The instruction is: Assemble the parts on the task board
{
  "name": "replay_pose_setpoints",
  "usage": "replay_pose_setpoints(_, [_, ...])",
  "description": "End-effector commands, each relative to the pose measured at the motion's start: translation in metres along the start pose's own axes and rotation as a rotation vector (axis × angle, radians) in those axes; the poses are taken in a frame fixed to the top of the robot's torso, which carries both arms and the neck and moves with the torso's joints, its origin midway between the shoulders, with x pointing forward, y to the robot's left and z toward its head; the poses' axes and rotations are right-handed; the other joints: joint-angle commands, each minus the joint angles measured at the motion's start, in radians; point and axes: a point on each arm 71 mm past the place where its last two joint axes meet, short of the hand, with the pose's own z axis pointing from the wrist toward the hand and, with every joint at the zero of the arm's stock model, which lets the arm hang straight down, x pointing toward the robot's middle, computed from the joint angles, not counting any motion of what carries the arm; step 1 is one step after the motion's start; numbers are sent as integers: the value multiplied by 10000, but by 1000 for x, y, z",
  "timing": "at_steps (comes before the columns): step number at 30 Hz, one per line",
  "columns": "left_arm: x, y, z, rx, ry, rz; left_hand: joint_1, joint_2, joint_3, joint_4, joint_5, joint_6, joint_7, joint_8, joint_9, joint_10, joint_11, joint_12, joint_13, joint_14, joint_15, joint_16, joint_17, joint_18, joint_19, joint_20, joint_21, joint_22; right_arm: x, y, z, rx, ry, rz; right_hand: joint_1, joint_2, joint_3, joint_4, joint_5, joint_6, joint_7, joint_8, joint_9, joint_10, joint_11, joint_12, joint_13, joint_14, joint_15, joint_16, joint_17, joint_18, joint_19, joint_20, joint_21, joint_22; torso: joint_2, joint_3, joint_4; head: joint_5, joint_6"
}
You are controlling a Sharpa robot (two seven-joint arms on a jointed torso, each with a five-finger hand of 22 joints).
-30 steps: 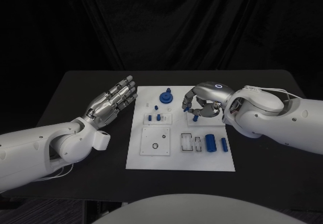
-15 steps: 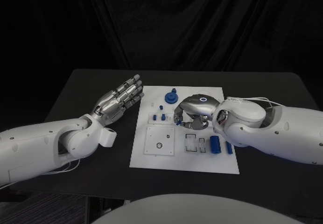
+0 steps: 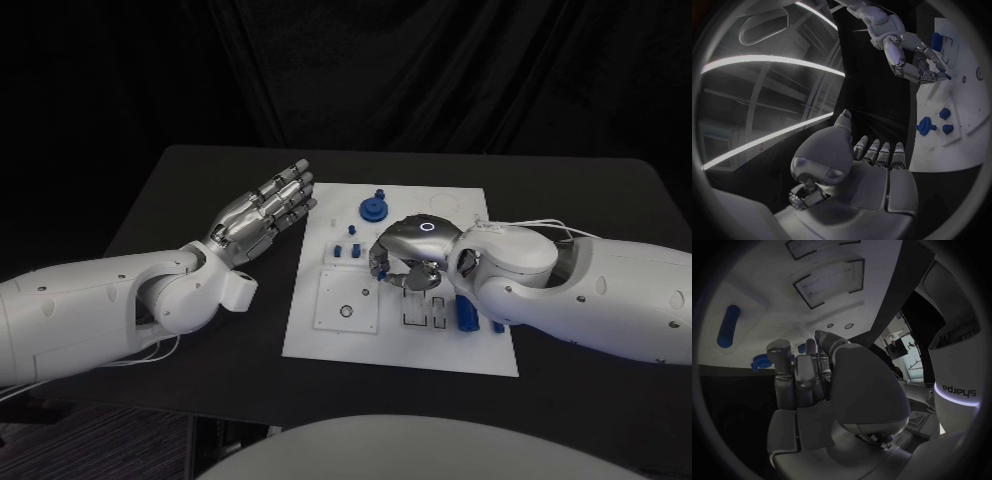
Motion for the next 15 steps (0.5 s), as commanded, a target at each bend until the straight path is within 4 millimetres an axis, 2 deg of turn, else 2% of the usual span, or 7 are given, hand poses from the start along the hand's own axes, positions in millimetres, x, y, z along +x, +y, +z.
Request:
replay_pose_setpoints(1, [1, -11, -1, 1666, 117, -176, 65, 44, 41, 22, 53, -60, 31, -43, -14, -12, 62, 48, 4, -3, 70, -35, -13, -143, 9, 89, -32, -10, 3, 2, 1, 83, 126, -230, -33, 38, -6, -28, 19, 49, 19, 15, 283, 57, -2, -66, -8, -64, -34, -34, -9, -42, 17, -2, -39, 755, 9, -14, 0, 22, -1])
replay_pose_setpoints(15, [2, -10, 0, 1577, 158, -208, 83, 42, 58, 33, 86, -65, 49, -42, -14, -17, 76, 54, 5, -3, 122, -35, -13, -159, 9, 124, -32, -10, 7, 10, 7, -38, 265, -190, -51, 21, -28, -32, 20, 32, 26, -8, 297, 76, 6, -89, -26, -72, -28, -40, -19, -41, 13, 0, -60, 753, 1, -6, -9, 115, -1])
